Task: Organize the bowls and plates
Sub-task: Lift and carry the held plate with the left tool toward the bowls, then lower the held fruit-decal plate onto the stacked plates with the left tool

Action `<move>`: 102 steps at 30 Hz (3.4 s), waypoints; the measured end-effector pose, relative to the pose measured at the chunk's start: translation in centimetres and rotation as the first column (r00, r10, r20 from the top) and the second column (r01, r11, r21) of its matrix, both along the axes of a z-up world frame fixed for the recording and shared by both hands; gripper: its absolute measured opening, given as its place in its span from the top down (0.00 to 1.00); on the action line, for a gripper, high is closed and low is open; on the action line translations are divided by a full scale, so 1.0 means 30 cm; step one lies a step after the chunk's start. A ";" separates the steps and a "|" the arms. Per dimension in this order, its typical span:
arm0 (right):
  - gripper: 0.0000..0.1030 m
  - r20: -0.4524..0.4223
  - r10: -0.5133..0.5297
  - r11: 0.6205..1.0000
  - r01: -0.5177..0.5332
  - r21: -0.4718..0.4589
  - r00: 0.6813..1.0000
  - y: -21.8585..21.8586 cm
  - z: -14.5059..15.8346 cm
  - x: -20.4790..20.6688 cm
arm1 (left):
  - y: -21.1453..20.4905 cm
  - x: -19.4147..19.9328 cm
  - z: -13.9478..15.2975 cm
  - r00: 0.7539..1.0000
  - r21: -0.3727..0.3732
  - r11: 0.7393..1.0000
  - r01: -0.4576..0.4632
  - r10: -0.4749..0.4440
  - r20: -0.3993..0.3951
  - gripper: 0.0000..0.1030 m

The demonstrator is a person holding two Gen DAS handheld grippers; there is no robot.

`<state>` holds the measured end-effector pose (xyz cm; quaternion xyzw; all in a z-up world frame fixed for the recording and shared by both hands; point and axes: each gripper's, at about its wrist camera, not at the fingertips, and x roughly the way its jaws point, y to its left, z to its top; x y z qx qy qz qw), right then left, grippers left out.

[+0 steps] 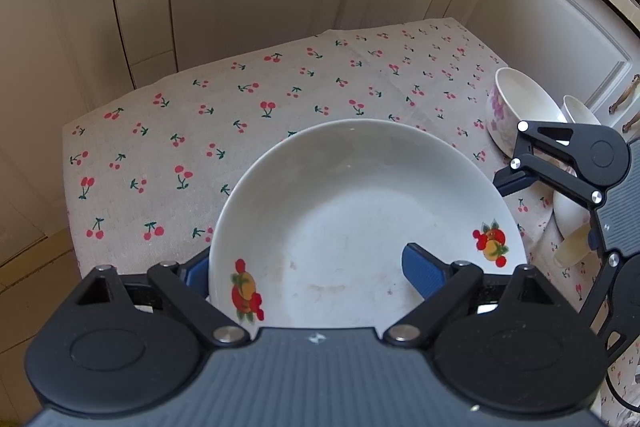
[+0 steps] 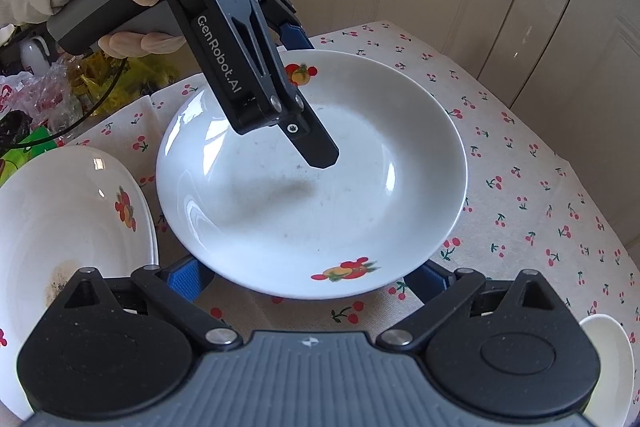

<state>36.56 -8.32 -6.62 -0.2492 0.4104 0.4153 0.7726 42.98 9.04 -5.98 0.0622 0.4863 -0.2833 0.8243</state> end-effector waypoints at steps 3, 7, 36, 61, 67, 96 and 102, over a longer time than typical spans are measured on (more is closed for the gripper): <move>0.01 0.001 -0.002 1.000 0.002 0.005 1.000 -0.001 0.008 -0.004 | 0.003 -0.003 0.006 1.000 0.000 1.000 -0.005 0.005 0.001 0.10; 0.01 0.008 -0.003 1.000 0.003 0.013 1.000 -0.005 0.027 -0.013 | 0.002 -0.011 0.019 1.000 0.001 1.000 -0.009 0.009 0.009 0.10; 0.01 0.050 -0.029 0.996 0.025 0.084 0.998 -0.043 0.195 -0.302 | -0.032 -0.322 0.189 0.998 0.014 1.000 -0.014 0.013 0.055 0.10; 0.01 0.049 -0.044 0.995 0.040 0.091 0.998 -0.066 0.197 -0.590 | -0.048 -0.604 0.177 0.999 -0.021 1.000 0.001 0.000 0.045 0.10; 0.01 0.044 -0.063 0.995 0.060 0.075 0.997 -0.071 0.178 -0.635 | -0.060 -0.639 0.157 0.999 -0.031 0.999 0.018 -0.016 0.042 0.10; 0.01 -0.003 -0.125 0.992 0.125 0.033 0.992 -0.078 0.124 -0.704 | -0.094 -0.650 0.058 0.998 -0.045 0.997 0.056 -0.057 -0.024 0.10; 0.01 0.002 -0.127 0.992 0.127 0.021 0.992 -0.067 0.127 -0.705 | -0.087 -0.645 0.049 0.998 -0.051 0.997 0.050 -0.052 -0.038 0.10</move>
